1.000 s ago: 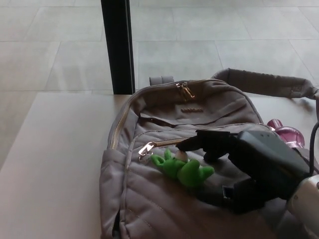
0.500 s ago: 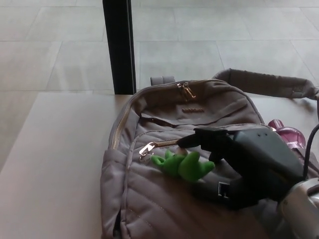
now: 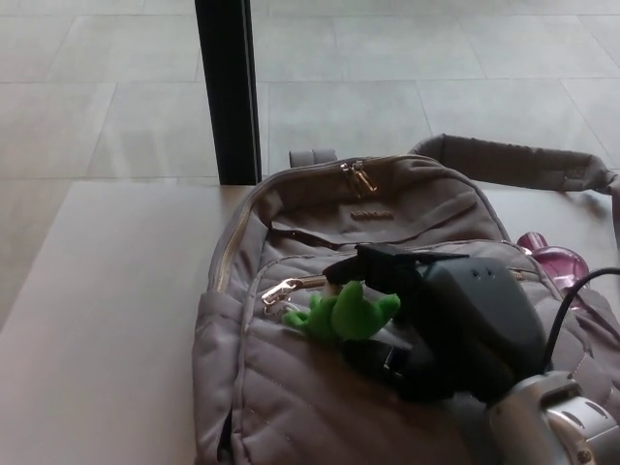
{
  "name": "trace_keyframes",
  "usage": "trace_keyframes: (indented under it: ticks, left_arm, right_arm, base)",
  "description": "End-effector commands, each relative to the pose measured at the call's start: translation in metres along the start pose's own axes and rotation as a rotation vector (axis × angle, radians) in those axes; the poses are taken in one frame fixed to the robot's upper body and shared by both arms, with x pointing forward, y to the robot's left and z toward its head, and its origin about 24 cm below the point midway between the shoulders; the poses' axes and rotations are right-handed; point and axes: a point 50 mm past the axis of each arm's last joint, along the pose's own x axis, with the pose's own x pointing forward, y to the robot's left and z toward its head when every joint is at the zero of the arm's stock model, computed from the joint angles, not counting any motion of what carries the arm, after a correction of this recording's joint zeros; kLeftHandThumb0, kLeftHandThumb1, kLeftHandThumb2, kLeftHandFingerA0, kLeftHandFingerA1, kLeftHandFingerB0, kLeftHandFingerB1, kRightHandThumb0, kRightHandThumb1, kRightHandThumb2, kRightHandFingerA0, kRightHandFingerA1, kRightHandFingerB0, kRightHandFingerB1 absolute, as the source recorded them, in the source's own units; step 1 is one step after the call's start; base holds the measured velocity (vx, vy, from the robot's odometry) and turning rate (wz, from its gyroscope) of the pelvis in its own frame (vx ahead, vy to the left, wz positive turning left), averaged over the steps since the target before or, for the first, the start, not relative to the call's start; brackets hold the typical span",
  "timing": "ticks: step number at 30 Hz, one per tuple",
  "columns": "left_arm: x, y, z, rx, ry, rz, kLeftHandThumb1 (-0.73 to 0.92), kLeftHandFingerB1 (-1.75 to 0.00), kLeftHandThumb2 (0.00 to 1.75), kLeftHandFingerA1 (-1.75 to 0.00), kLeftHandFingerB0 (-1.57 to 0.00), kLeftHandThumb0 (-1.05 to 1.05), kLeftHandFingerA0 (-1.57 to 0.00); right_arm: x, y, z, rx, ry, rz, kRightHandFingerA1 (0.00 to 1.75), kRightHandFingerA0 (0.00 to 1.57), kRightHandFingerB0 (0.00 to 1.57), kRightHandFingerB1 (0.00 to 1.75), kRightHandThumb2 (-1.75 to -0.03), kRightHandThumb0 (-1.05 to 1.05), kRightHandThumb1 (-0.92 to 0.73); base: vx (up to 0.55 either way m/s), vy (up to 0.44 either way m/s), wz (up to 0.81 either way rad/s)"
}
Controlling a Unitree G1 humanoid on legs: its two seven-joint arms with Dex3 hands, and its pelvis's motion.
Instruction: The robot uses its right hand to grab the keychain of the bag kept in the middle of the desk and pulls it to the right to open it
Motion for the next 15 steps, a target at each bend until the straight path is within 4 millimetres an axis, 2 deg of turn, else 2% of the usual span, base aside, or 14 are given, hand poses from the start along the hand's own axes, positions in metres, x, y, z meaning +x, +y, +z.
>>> trace_keyframes:
  ticks: [1,2,3,4,5,6,7,8,9,11,12,13,14,15]
  left_arm:
    - [-0.0013,0.0029,0.0019,-0.001,-0.023,-0.009,0.65,-0.42,0.59,-0.54,-0.48,-0.53,-0.53]
    - [-0.0014,0.003,0.002,0.026,-0.025,-0.006,0.66,-0.41,0.6,-0.51,-0.48,-0.55,-0.53]
    - [-0.0017,0.0029,0.0018,0.044,-0.027,-0.006,0.66,-0.41,0.6,-0.51,-0.49,-0.55,-0.53]
    - [-0.002,0.0028,0.0015,0.052,-0.03,-0.007,0.66,-0.41,0.6,-0.51,-0.49,-0.55,-0.53]
    - [-0.0012,0.0026,0.0031,0.06,-0.03,-0.003,0.65,-0.41,0.6,-0.51,-0.51,-0.56,-0.57]
    - [-0.0013,0.0025,0.0027,0.047,-0.033,-0.009,0.65,-0.42,0.6,-0.53,-0.52,-0.56,-0.59]
    - [-0.0016,0.0025,0.0032,0.055,-0.04,-0.012,0.65,-0.42,0.6,-0.53,-0.52,-0.56,-0.6]
    - [-0.0013,0.0022,0.0021,0.021,-0.031,-0.017,0.52,-0.54,0.88,-0.63,-0.42,-0.58,-0.52]
    - [-0.0012,0.0021,0.0026,0.024,-0.032,-0.019,0.66,-0.41,0.6,-0.54,-0.48,-0.56,-0.57]
    - [-0.0018,0.0018,0.0025,0.083,-0.04,-0.018,0.68,-0.4,0.58,-0.53,-0.46,-0.61,-0.54]
    - [-0.0019,0.0016,0.0016,0.081,-0.037,-0.017,0.69,-0.4,0.59,-0.53,-0.45,-0.58,-0.55]
    - [-0.0017,0.0018,0.0014,0.077,-0.031,-0.014,0.69,-0.4,0.59,-0.53,-0.45,-0.58,-0.55]
    - [-0.0014,0.0021,0.0012,0.075,-0.021,-0.016,0.7,-0.4,0.61,-0.52,-0.43,-0.58,-0.52]
    - [-0.0011,0.0022,0.0011,0.053,-0.017,-0.014,0.7,-0.41,0.61,-0.52,-0.43,-0.58,-0.53]
  right_arm:
    - [-0.0119,0.0162,-0.0128,-0.085,0.04,0.069,1.6,0.95,0.79,0.61,-0.68,-0.35,-0.62]
    - [-0.0126,0.0154,-0.0156,-0.086,0.027,0.062,1.73,0.99,0.9,0.72,-0.67,-0.38,-0.58]
    - [-0.0134,0.0148,-0.0172,-0.087,0.02,0.062,1.74,0.99,0.91,0.8,-0.73,-0.32,-0.57]
    - [-0.014,0.0141,-0.0181,-0.09,0.016,0.064,1.74,0.99,0.91,0.8,-0.73,-0.32,-0.57]
    - [-0.0134,0.0125,-0.0189,-0.098,0.006,0.055,1.75,1.03,0.9,0.89,-0.87,-0.29,-0.56]
    - [-0.0137,0.0118,-0.0196,-0.114,-0.005,0.045,1.75,1.02,0.88,0.97,-0.88,-0.31,-0.55]
    - [-0.0141,0.0112,-0.0203,-0.127,-0.003,0.043,1.75,0.95,0.88,1.01,-0.82,-0.35,-0.54]
    - [-0.0142,0.0103,-0.0201,-0.125,-0.006,0.042,1.75,0.98,0.88,0.96,-0.79,-0.38,-0.53]
    - [-0.0145,0.0099,-0.0201,-0.125,-0.014,0.04,1.75,1.03,0.87,0.94,-0.8,-0.34,-0.53]
    - [-0.0154,0.0091,-0.0195,-0.118,-0.031,0.027,1.75,1.01,0.89,1.04,-0.86,-0.35,-0.49]
    - [-0.0157,0.0094,-0.0197,-0.123,-0.033,0.026,1.75,1.01,0.91,1.0,-0.92,-0.34,-0.48]
    - [-0.0157,0.0096,-0.0196,-0.126,-0.033,0.025,1.75,1.01,0.91,1.0,-0.92,-0.34,-0.48]
    - [-0.016,0.0094,-0.0193,-0.134,-0.036,0.026,1.75,1.01,0.89,1.08,-0.96,-0.35,-0.49]
    - [-0.0161,0.0092,-0.0191,-0.126,-0.03,0.035,1.75,0.98,0.89,1.05,-0.91,-0.36,-0.49]
  base:
    - [0.0,0.0,0.0]
    - [0.0,0.0,0.0]
    - [0.0,0.0,0.0]
    - [0.0,0.0,0.0]
    - [0.0,0.0,0.0]
    - [0.0,0.0,0.0]
    - [0.0,0.0,0.0]
    - [0.0,0.0,0.0]
    - [0.0,0.0,0.0]
    - [0.0,0.0,0.0]
    - [0.0,0.0,0.0]
    - [0.0,0.0,0.0]
    - [0.0,0.0,0.0]
    - [0.0,0.0,0.0]
